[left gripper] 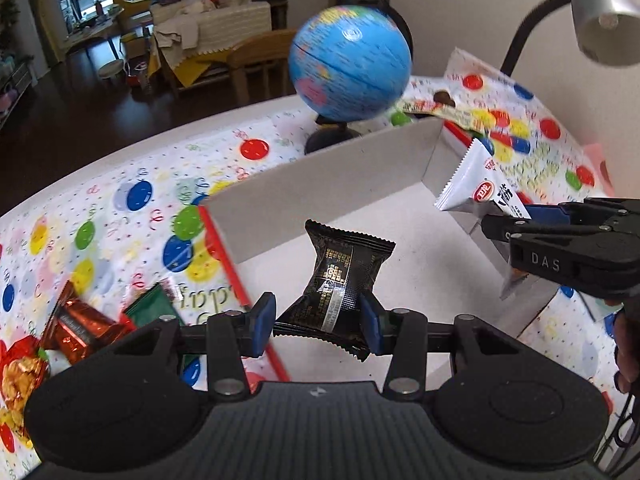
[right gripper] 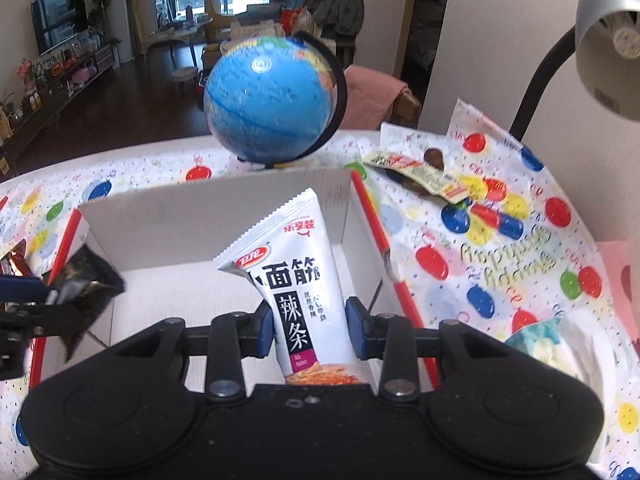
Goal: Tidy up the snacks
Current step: 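Carry both packets into the red shoebox and open both tools, then move both tools back over the remaining snacks on the tablecloth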
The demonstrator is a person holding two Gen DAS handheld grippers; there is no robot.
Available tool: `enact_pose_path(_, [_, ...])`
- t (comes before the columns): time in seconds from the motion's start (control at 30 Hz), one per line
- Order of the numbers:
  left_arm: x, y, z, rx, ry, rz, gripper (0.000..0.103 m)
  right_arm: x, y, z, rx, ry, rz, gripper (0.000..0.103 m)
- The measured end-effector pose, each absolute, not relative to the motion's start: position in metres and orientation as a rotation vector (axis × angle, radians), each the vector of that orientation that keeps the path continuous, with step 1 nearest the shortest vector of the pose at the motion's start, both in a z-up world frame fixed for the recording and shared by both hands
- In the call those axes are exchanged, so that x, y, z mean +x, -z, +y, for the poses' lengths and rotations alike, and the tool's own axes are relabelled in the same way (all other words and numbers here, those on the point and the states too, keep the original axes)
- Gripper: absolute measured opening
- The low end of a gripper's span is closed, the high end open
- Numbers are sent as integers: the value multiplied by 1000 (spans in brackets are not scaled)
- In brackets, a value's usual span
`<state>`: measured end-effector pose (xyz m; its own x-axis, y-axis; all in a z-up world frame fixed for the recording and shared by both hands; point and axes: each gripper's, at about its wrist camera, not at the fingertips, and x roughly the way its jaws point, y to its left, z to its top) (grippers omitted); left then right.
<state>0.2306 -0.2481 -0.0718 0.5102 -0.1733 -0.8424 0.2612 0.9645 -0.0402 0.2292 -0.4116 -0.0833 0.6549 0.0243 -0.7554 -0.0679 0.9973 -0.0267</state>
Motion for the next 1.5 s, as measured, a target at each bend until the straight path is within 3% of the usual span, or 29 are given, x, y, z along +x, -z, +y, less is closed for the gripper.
enact_pose_path(0.63, [241, 107, -272, 170, 279, 1092, 47, 229, 107, -413, -7, -72, 918, 38])
enact_pose_path(0.73, [239, 101, -269, 158, 271, 1078, 56, 227, 102, -414, 2, -74, 905, 42])
enact_pose_path(1.1, [215, 70, -251, 93, 274, 1023, 60, 205, 73, -411, 12, -105, 833, 66])
enact_pose_path(1.33, [194, 49, -229, 54, 257, 974, 63, 187, 50, -404, 22, -130, 772, 73])
enact_pose_path(1.5, [178, 35, -209, 43, 238, 931, 69, 168, 34, -389, 14, -142, 716, 84])
